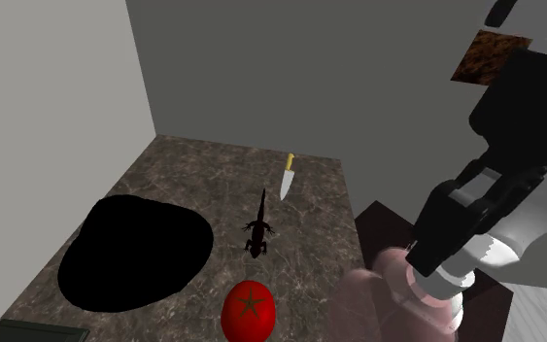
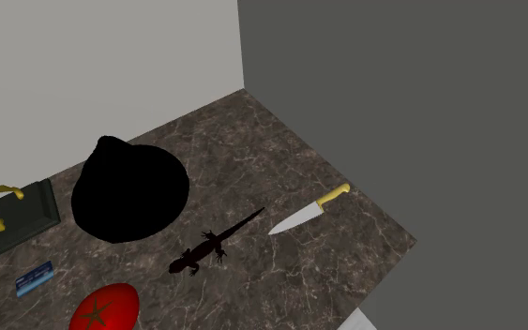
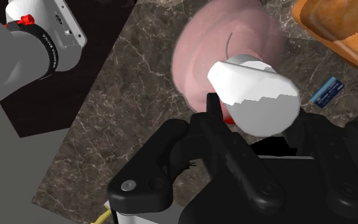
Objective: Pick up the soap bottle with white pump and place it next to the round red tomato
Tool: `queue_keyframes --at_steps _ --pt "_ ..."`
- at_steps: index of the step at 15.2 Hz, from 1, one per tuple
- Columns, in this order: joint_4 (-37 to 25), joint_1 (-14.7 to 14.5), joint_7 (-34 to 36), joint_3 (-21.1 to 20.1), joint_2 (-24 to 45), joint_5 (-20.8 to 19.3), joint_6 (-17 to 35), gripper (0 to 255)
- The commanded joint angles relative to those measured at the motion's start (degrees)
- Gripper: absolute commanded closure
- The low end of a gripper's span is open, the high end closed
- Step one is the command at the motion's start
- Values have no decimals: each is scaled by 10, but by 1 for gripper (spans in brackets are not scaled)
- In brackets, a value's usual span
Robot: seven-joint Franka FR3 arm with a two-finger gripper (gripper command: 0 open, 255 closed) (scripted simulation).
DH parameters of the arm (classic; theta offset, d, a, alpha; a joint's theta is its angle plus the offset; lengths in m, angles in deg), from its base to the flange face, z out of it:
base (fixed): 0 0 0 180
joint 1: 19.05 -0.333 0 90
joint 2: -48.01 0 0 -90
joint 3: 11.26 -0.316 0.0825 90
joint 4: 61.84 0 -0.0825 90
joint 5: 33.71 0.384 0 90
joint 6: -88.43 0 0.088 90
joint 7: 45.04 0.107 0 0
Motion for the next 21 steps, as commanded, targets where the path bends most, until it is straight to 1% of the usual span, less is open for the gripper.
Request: queue_keyframes --at_steps 1,11,21 --pt "23 -3 -4 -1 -9 4 15 255" --pt "119 -15 -21 -11 -40 22 81 255" --pt "204 -25 -34 -30 -59 42 148 255"
